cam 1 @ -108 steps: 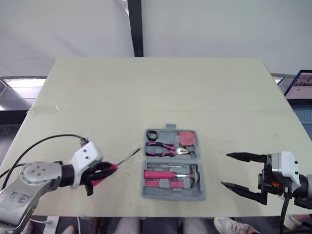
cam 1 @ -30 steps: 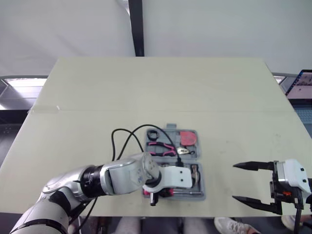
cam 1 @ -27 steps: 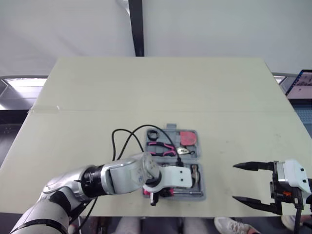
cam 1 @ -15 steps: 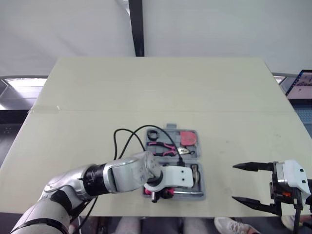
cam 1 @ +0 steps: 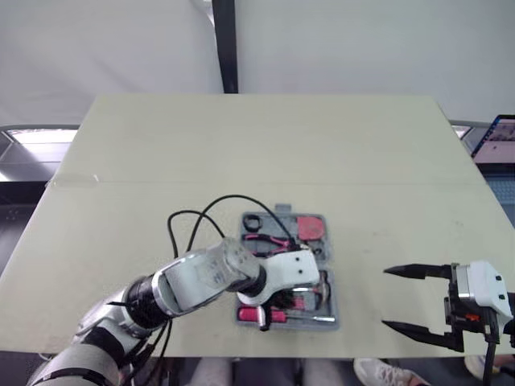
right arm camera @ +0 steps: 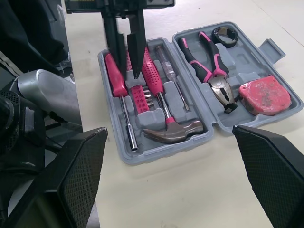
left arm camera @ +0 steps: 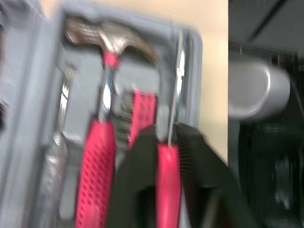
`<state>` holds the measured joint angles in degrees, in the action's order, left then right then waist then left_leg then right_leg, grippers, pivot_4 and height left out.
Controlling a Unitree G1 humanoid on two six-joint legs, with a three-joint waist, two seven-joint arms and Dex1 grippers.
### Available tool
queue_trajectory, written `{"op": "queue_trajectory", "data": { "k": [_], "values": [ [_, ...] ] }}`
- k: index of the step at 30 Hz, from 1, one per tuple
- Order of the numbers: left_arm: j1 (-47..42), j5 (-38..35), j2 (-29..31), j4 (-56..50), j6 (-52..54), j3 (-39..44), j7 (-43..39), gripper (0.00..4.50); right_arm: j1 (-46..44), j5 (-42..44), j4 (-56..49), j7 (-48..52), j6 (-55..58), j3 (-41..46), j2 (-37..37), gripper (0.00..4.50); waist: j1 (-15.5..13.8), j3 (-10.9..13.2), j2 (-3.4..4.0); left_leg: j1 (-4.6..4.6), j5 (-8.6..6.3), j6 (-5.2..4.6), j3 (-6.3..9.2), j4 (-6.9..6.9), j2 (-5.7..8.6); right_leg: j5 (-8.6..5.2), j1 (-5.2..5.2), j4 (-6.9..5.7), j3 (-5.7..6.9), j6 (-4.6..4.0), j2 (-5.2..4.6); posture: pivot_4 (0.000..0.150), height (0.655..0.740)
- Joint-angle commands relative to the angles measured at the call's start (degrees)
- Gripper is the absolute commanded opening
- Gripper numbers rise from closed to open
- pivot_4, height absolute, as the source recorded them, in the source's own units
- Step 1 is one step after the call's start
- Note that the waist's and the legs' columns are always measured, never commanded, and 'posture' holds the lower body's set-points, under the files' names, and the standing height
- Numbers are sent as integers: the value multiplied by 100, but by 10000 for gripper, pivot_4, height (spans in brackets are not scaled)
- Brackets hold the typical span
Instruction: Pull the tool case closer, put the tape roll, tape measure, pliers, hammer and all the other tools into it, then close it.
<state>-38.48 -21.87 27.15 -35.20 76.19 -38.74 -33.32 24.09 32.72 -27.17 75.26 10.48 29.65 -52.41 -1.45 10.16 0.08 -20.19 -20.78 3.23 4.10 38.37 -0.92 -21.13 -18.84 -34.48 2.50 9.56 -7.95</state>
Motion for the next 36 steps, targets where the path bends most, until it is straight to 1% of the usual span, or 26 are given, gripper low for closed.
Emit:
{"op": "queue_trajectory", "data": {
  "k": [1, 3, 5, 8, 10, 13, 20, 26, 32, 36],
  "values": [
    [818, 245, 191, -298, -1570, 568, 82, 138, 64, 162, -192, -75, 50, 174, 84, 45000, 5, -1, 1, 1, 0, 0, 0, -2, 0, 0, 0, 0, 0, 0, 0, 1500, 7400],
    [1419, 291, 379, -286, -2263, 875, -3, 138, 58, 310, -244, -141, 145, 241, 145, 45000, 9, -1, 2, 2, 0, 0, -1, -4, -1, 0, 0, 2, -1, 0, -1, 1500, 7400],
    [2023, 232, 530, -248, -3072, 1195, -276, 138, 68, 358, -281, -164, 191, 270, 176, 45000, 9, -3, 5, 2, 0, 0, 0, -4, -1, 0, 0, 2, 0, 0, -1, 1500, 7400],
    [2872, 424, 806, 9, -4418, 1496, -597, 138, 89, 345, -288, -153, 201, 280, 169, 45000, -4, -4, 6, 1, 0, 0, -1, -4, 0, 0, 0, 4, 0, 0, -2, 1500, 7400],
    [3221, 604, 983, 222, -5080, 1537, -831, 138, 55, 324, -253, -145, 191, 264, 157, 45000, -15, -4, 7, 1, 0, 0, -1, -4, 0, 0, 2, 6, 0, 0, -2, 1500, 7400],
    [3474, 771, 1042, 592, -5742, 1518, -1124, 138, -6, 303, -203, -130, 177, 234, 144, 45000, -16, -4, 7, 2, 0, 0, -1, -5, 1, 0, 4, 7, 1, 0, -3, 1500, 7400],
    [3594, 1137, 814, 1260, -6552, 1384, -1387, 138, -60, 363, -222, -117, 205, 257, 165, 45000, 2, -5, 9, 5, 0, 0, -3, -7, 1, 0, 3, 4, 1, 0, -2, 1500, 7400],
    [3576, 1390, 762, 1605, -6897, 1283, -1639, 138, 56, 489, -276, 3, 253, 366, 123, 45000, 1, -6, 9, 6, 0, 0, -3, -7, 1, 0, 3, 3, 2, 0, -2, 1500, 7400],
    [3406, 1817, 551, 2121, -7131, 1132, -1642, 138, 40, 479, -245, 24, 242, 384, 89, 45000, -1, -6, 10, 7, 0, 0, -3, -7, 1, 0, 3, 1, 2, 1, -2, 1500, 7400],
    [3368, 1961, 371, 2343, -7180, 1066, -1642, 138, 42, 463, -255, 15, 245, 401, 81, 45000, 1, -6, 11, 7, 0, 0, -3, -7, 0, 0, 3, 1, 4, 1, -2, 1500, 7400]
  ]
}}
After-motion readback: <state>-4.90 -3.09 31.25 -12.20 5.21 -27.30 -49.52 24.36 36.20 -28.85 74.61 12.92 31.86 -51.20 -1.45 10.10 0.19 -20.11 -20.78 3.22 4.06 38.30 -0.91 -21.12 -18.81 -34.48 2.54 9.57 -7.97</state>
